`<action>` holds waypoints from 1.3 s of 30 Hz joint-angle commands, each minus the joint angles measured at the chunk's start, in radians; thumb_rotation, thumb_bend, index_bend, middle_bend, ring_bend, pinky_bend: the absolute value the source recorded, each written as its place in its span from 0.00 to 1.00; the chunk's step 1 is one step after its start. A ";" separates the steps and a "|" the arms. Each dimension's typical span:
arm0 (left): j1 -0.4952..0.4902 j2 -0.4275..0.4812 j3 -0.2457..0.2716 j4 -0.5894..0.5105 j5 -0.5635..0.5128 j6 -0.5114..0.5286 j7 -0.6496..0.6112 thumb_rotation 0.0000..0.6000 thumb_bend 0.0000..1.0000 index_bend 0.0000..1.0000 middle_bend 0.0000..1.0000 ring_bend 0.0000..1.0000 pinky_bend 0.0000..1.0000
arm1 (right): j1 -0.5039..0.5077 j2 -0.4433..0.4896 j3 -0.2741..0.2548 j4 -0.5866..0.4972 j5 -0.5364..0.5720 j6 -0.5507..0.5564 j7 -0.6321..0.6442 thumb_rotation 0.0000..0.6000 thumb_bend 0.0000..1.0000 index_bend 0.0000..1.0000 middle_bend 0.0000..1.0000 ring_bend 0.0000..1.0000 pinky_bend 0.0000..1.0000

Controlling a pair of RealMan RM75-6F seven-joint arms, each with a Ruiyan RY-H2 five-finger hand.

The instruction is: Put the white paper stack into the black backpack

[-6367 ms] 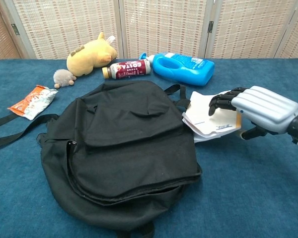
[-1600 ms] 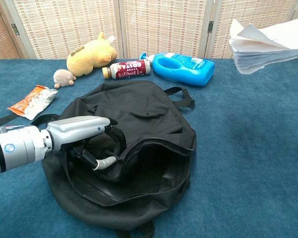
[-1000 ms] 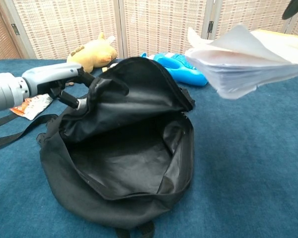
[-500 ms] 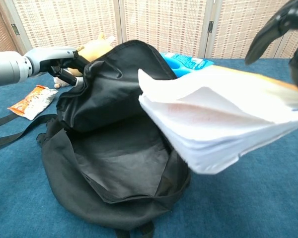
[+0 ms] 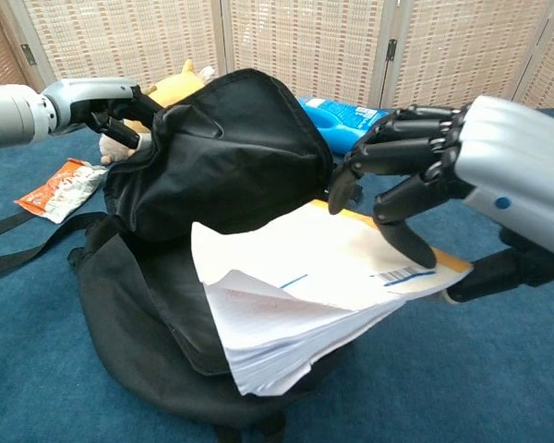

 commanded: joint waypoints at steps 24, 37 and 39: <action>0.006 0.033 0.002 -0.040 -0.016 0.001 0.013 0.88 0.67 0.62 0.41 0.28 0.03 | 0.235 -0.405 0.074 0.579 0.138 -0.146 0.049 1.00 0.52 0.81 0.45 0.37 0.32; 0.008 0.047 0.002 -0.065 -0.012 0.009 0.019 0.88 0.67 0.62 0.40 0.27 0.03 | 0.302 -0.541 0.084 0.784 0.216 -0.166 -0.022 1.00 0.52 0.82 0.46 0.37 0.30; 0.008 0.049 0.003 -0.068 -0.011 0.009 0.017 0.88 0.67 0.62 0.40 0.27 0.04 | 0.309 -0.558 0.085 0.807 0.227 -0.170 -0.031 1.00 0.52 0.82 0.46 0.37 0.29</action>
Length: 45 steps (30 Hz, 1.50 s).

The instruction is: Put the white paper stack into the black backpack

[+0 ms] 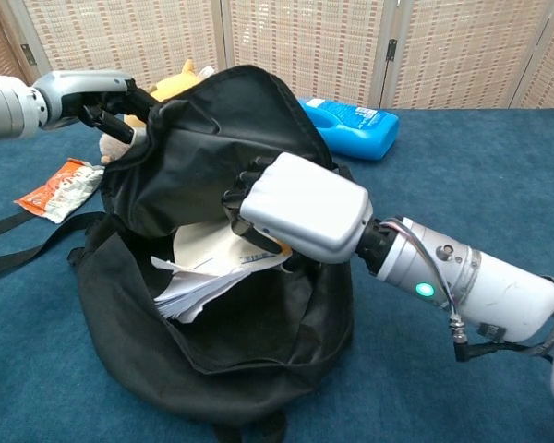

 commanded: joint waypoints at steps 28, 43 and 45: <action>0.001 0.004 0.005 -0.007 -0.006 -0.005 0.004 0.88 0.67 0.61 0.38 0.26 0.03 | -0.074 0.138 -0.011 -0.354 0.191 -0.114 -0.270 1.00 0.26 0.00 0.15 0.19 0.15; 0.004 0.011 0.011 -0.026 -0.012 -0.007 0.024 0.88 0.67 0.60 0.37 0.25 0.03 | -0.175 0.438 -0.071 -0.795 0.183 -0.090 -0.489 1.00 0.26 0.00 0.12 0.16 0.13; 0.005 0.012 0.012 -0.032 -0.011 -0.006 0.028 0.88 0.67 0.60 0.37 0.25 0.03 | -0.195 0.477 -0.087 -0.838 0.171 -0.070 -0.500 1.00 0.26 0.00 0.12 0.16 0.12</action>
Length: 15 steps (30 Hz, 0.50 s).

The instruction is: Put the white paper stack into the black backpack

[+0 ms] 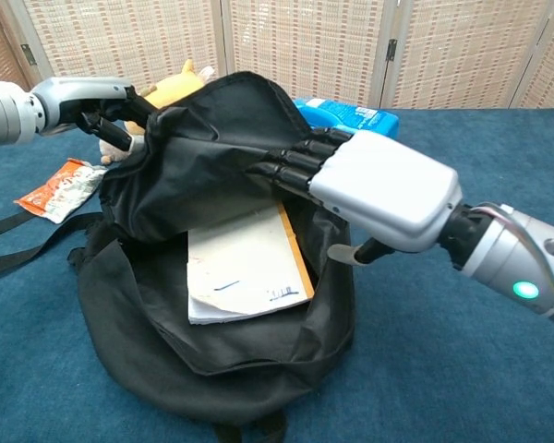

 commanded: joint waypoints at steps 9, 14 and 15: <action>0.006 0.021 0.024 -0.066 0.026 0.006 0.038 0.88 0.67 0.59 0.36 0.25 0.03 | -0.147 0.227 -0.069 -0.199 -0.100 0.205 -0.035 1.00 0.26 0.00 0.12 0.16 0.12; 0.003 0.056 0.057 -0.129 0.058 -0.022 0.062 0.88 0.64 0.52 0.32 0.22 0.01 | -0.197 0.289 -0.054 -0.223 -0.093 0.259 -0.031 1.00 0.26 0.00 0.12 0.16 0.11; 0.001 0.065 0.062 -0.140 0.062 -0.033 0.061 0.88 0.61 0.49 0.30 0.20 0.01 | -0.201 0.293 -0.051 -0.225 -0.091 0.262 -0.029 1.00 0.26 0.00 0.12 0.16 0.11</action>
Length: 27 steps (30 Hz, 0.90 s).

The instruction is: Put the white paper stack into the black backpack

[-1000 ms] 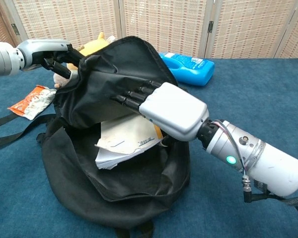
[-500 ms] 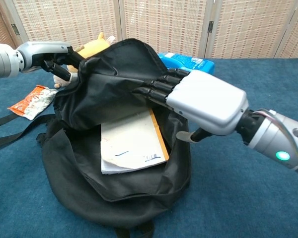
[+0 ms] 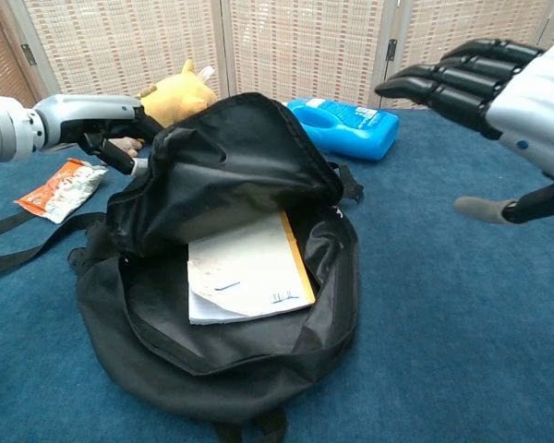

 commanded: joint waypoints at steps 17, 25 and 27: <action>0.088 0.149 0.093 -0.246 0.126 0.113 0.043 0.89 0.31 0.15 0.15 0.10 0.00 | -0.074 0.044 0.055 0.003 0.023 0.020 0.086 1.00 0.26 0.00 0.12 0.14 0.10; 0.197 0.165 0.091 -0.222 0.069 0.283 0.114 0.95 0.32 0.18 0.15 0.11 0.00 | -0.089 0.065 0.063 0.002 0.062 -0.014 0.171 1.00 0.26 0.00 0.12 0.15 0.10; 0.227 0.163 0.089 -0.208 0.029 0.320 0.150 1.00 0.32 0.18 0.15 0.11 0.00 | -0.097 0.081 0.066 -0.014 0.087 -0.025 0.203 1.00 0.26 0.00 0.12 0.15 0.12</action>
